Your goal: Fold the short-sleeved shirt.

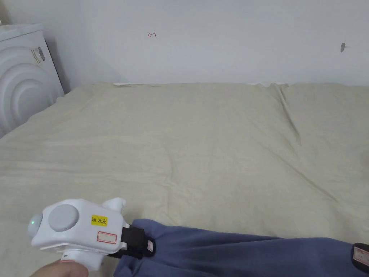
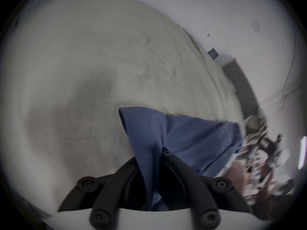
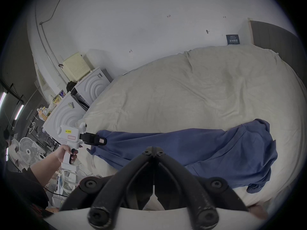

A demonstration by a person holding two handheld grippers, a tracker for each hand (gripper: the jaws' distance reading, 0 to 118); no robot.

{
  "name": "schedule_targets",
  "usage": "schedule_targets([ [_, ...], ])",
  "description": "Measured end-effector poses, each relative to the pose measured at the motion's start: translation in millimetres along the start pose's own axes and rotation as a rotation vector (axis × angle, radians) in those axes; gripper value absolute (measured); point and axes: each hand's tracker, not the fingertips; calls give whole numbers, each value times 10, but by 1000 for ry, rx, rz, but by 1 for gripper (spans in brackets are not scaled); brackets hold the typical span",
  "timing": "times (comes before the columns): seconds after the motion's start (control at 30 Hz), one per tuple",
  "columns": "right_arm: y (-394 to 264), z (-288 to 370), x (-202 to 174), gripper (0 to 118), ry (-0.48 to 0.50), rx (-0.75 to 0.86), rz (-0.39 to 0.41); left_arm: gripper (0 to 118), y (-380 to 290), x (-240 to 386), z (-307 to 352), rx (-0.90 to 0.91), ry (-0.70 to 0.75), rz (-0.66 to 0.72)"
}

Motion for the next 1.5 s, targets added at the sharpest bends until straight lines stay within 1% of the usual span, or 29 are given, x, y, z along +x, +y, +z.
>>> schedule_targets([
  [0.03, 2, 20, -2, 0, 0, 4, 5, 7, -1, 51, 99, 1, 31, -30],
  [0.1, 10, 55, -1, 0, 1, 12, 14, 7, 28, 13, 293, -14, 72, -13],
  [0.17, 19, 84, 17, 0, 20, 22, 15, 7, 51, 18, 503, 3, 224, -64],
  [0.23, 14, 96, 34, 0, 35, 29, 16, 7, 69, -25, 678, 22, 432, -115],
  [0.27, 8, 96, 41, 0, 36, 32, 17, 7, 84, -39, 742, 22, 505, -117],
  [0.3, -4, 95, 51, 0, 38, 36, 18, 7, 75, -54, 814, 31, 527, -96],
  [0.4, -27, 76, 85, 0, 54, 33, 11, 7, 40, 116, 914, 37, 474, -67],
  [0.43, -33, 76, 93, 0, 60, 31, 6, 7, 17, 240, 932, 87, 445, -77],
  [0.47, -37, 81, 97, 0, 65, 31, 2, 7, 13, 359, 928, 96, 398, -89],
  [0.57, -45, 117, 108, 0, 72, 34, 4, 7, 74, 810, 756, 59, 273, -154],
  [0.73, -78, 218, 165, 0, 74, 52, -12, 7, 175, 1596, 88, -50, 92, -240],
  [0.8, -106, 258, 185, 0, 74, 57, -23, 7, 200, 1797, -247, -122, 50, -240],
  [0.83, -121, 280, 193, 0, 73, 59, -27, 10, 203, 1880, -402, -147, 12, -231],
  [0.87, -132, 296, 198, 0, 71, 59, -28, 24, 205, 1932, -513, -158, -29, -202],
  [0.9, -148, 312, 203, 0, 68, 60, -29, 49, 216, 1964, -600, -181, -72, -169],
  [0.93, -161, 328, 209, 0, 66, 60, -29, 93, 230, 1998, -689, -190, -117, -128],
  [0.97, -170, 341, 217, 0, 64, 60, -30, 115, 233, 2016, -719, -194, -166, -107],
  [1.0, -178, 354, 230, 0, 64, 59, -30, 118, 233, 2028, -695, -174, -204, -94],
  [1.07, -192, 366, 255, 0, 67, 58, -35, 118, 240, 2029, -519, -124, -226, -86],
  [1.17, -189, 347, 288, 0, 68, 53, -39, 118, 227, 1913, -240, -83, -138, -125],
  [1.27, -177, 307, 303, 0, 75, 48, -40, 118, 151, 1780, -56, -33, 42, -166],
  [1.33, -172, 269, 310, 0, 82, 45, -39, 118, 109, 1681, -45, -24, 130, -213],
  [1.37, -171, 254, 305, 0, 85, 43, -39, 116, 94, 1641, -61, -16, 176, -219],
  [1.4, -172, 242, 297, 0, 88, 41, -38, 107, 81, 1609, -80, 3, 236, -225],
  [1.43, -176, 233, 283, 0, 92, 39, -37, 84, 80, 1585, -94, 36, 283, -240],
  [1.47, -179, 230, 275, 0, 95, 37, -35, 58, 100, 1566, -136, 46, 298, -261],
  [1.5, -182, 228, 268, 0, 97, 34, -33, 58, 107, 1565, -176, 41, 325, -284],
])
